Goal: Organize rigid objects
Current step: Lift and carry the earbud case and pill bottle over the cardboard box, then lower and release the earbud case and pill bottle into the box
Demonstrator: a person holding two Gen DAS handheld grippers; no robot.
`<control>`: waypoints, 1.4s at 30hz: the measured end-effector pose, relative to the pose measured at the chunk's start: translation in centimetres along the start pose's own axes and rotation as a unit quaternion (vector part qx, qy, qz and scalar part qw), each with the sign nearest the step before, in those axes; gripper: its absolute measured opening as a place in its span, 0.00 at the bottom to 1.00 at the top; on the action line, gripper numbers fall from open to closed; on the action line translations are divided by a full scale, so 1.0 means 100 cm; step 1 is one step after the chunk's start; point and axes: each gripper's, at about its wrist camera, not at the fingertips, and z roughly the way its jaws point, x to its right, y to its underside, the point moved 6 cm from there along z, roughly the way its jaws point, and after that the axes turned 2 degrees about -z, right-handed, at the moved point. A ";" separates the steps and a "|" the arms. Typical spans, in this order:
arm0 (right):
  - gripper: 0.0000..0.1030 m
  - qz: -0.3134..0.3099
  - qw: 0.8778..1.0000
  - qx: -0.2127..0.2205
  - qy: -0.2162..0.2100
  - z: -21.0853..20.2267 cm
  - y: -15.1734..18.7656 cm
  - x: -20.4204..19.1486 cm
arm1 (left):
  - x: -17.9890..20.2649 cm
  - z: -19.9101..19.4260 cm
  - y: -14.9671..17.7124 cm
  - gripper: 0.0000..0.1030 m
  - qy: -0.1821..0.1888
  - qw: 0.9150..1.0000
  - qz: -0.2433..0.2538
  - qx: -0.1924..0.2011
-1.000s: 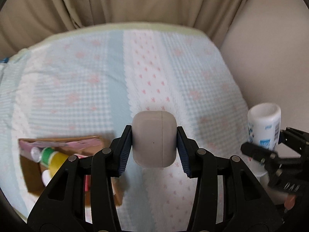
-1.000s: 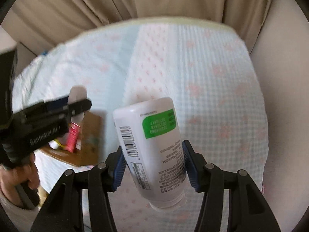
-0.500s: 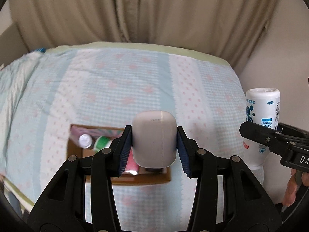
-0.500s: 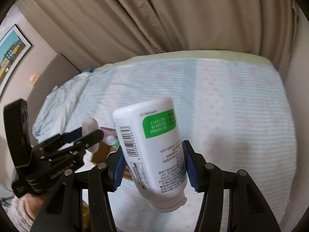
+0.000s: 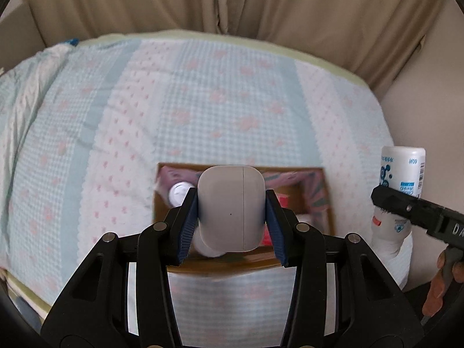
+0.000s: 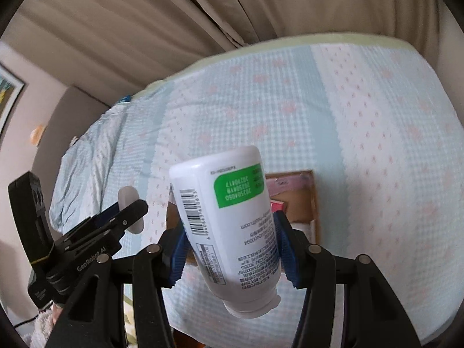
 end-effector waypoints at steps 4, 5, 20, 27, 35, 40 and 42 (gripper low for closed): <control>0.49 0.033 0.999 -0.011 0.018 0.037 0.009 -0.009 | -0.038 0.034 0.011 0.40 0.001 1.000 0.009 -0.029; 0.49 0.041 0.999 -0.014 0.025 0.049 0.012 -0.011 | -0.046 0.043 0.014 0.40 0.001 0.999 0.011 -0.036; 0.49 0.192 0.976 -0.054 0.085 0.145 0.050 0.041 | -0.063 0.142 0.048 0.40 0.005 0.991 0.073 -0.108; 0.50 0.241 0.963 -0.072 0.093 0.161 0.056 0.055 | -0.056 0.153 0.057 0.40 -0.011 0.988 0.096 -0.123; 1.00 0.265 0.955 -0.059 0.118 0.153 0.055 0.070 | -0.034 0.144 0.053 1.00 0.020 0.987 0.113 -0.115; 1.00 0.248 0.957 -0.072 0.133 0.147 0.058 0.074 | -0.030 0.141 0.053 1.00 0.026 0.988 0.100 -0.118; 1.00 0.245 0.959 -0.069 0.125 0.146 0.059 0.074 | -0.031 0.139 0.053 1.00 0.022 0.988 0.100 -0.116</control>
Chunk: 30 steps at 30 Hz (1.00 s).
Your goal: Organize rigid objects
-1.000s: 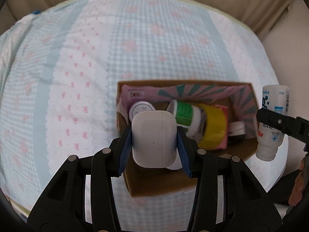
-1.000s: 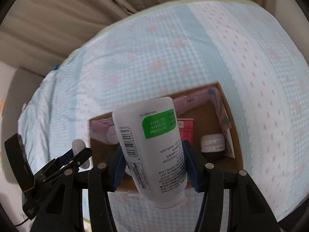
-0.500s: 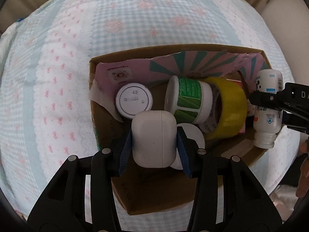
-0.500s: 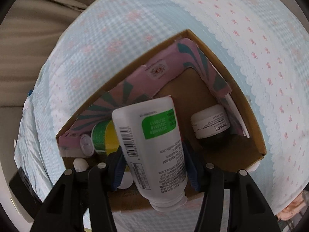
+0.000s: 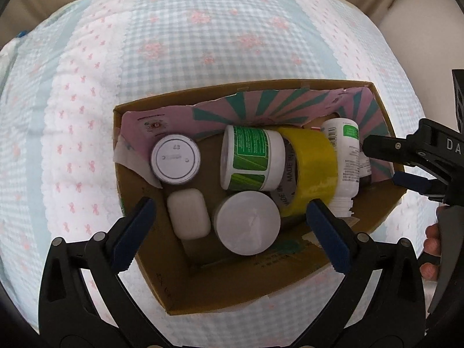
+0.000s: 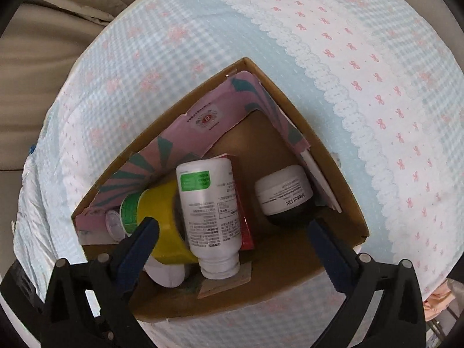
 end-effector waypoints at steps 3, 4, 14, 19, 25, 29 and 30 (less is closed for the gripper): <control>1.00 -0.002 1.000 0.003 -0.007 -0.003 0.003 0.003 | 0.001 -0.005 0.003 1.00 -0.003 1.000 -0.005 0.001; 1.00 -0.004 1.000 0.002 -0.009 -0.005 0.005 0.004 | 0.001 -0.007 0.004 1.00 -0.005 1.000 -0.008 0.001; 1.00 -0.057 0.998 0.010 -0.030 -0.037 0.008 -0.008 | 0.019 -0.056 0.009 1.00 -0.037 0.998 -0.035 0.037; 1.00 -0.111 0.992 0.035 -0.038 -0.091 0.006 -0.007 | 0.046 -0.114 0.011 1.00 -0.053 0.994 -0.054 0.075; 1.00 -0.198 0.975 0.102 -0.025 -0.191 0.004 0.004 | 0.087 -0.198 0.013 1.00 -0.055 0.985 -0.084 0.138; 1.00 -0.251 0.956 0.154 -0.001 -0.255 0.005 0.016 | 0.115 -0.248 0.015 1.00 -0.059 0.978 -0.093 0.178; 1.00 -0.259 0.951 0.169 0.001 -0.271 0.007 0.020 | 0.123 -0.263 0.016 1.00 -0.061 0.975 -0.092 0.194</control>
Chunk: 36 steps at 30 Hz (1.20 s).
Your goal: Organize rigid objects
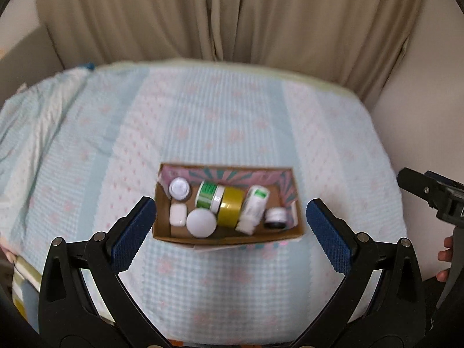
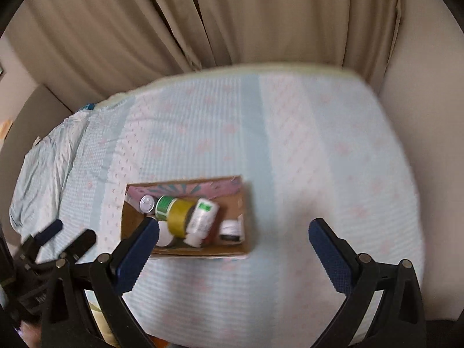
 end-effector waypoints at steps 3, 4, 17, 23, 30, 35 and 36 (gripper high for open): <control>1.00 -0.018 0.999 0.044 0.014 -0.044 -0.006 0.012 | 0.019 -0.041 -0.012 1.00 -0.002 0.999 0.006 0.045; 1.00 -0.022 0.998 0.059 0.016 -0.059 -0.006 0.016 | 0.023 -0.054 -0.014 1.00 -0.004 0.998 0.009 0.060; 1.00 -0.030 0.979 0.196 0.051 -0.168 0.009 0.030 | 0.051 -0.162 -0.008 1.00 -0.004 0.981 0.039 0.192; 1.00 -0.029 0.976 0.207 0.060 -0.177 0.014 0.032 | 0.057 -0.169 -0.001 1.00 -0.003 0.980 0.043 0.196; 1.00 -0.032 0.975 0.213 0.060 -0.183 0.017 0.031 | 0.061 -0.170 0.001 1.00 -0.006 0.979 0.049 0.200; 1.00 -0.034 0.974 0.214 0.061 -0.184 0.018 0.029 | 0.062 -0.171 0.003 1.00 -0.008 0.979 0.047 0.197; 1.00 -0.035 0.974 0.214 0.060 -0.184 0.016 0.030 | 0.061 -0.171 0.003 1.00 -0.007 0.979 0.046 0.197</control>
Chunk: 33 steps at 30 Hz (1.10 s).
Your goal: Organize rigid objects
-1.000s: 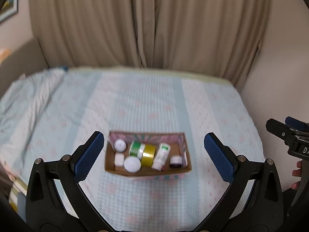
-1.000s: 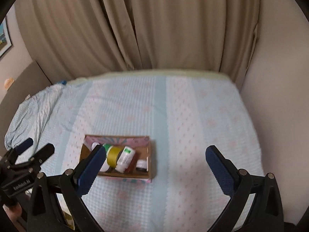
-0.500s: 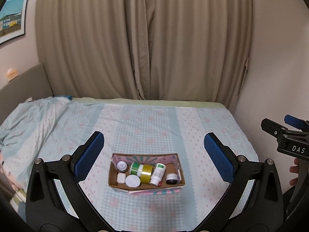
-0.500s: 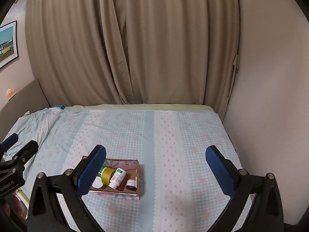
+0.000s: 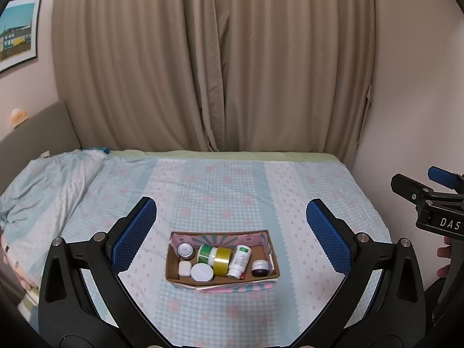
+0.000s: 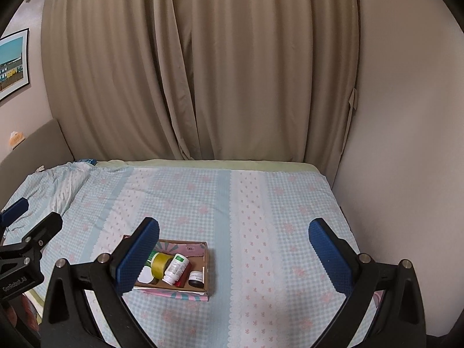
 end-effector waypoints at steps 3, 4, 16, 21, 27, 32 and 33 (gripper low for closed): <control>1.00 -0.003 1.000 0.000 -0.001 0.002 0.001 -0.001 | -0.001 0.000 0.000 1.00 0.000 1.000 0.000 0.000; 1.00 -0.004 1.000 0.001 -0.002 0.002 0.000 0.000 | -0.001 0.000 0.000 1.00 0.000 1.000 0.000 0.001; 1.00 -0.004 1.000 0.001 -0.004 0.004 0.001 0.000 | 0.002 -0.002 0.001 1.00 -0.001 1.000 0.004 0.005; 1.00 -0.004 1.000 0.002 -0.002 0.005 0.000 -0.001 | 0.004 0.000 0.002 1.00 0.000 1.000 0.009 0.008; 1.00 -0.004 1.000 0.003 -0.003 0.008 0.000 -0.001 | 0.004 0.000 0.003 1.00 0.000 1.000 0.008 0.008; 1.00 -0.005 1.000 0.004 -0.002 0.007 0.001 -0.002 | 0.002 -0.001 0.001 1.00 -0.002 1.000 0.009 0.010; 1.00 -0.004 1.000 0.003 -0.002 0.008 0.001 -0.002 | 0.001 0.000 0.001 1.00 -0.002 1.000 0.009 0.010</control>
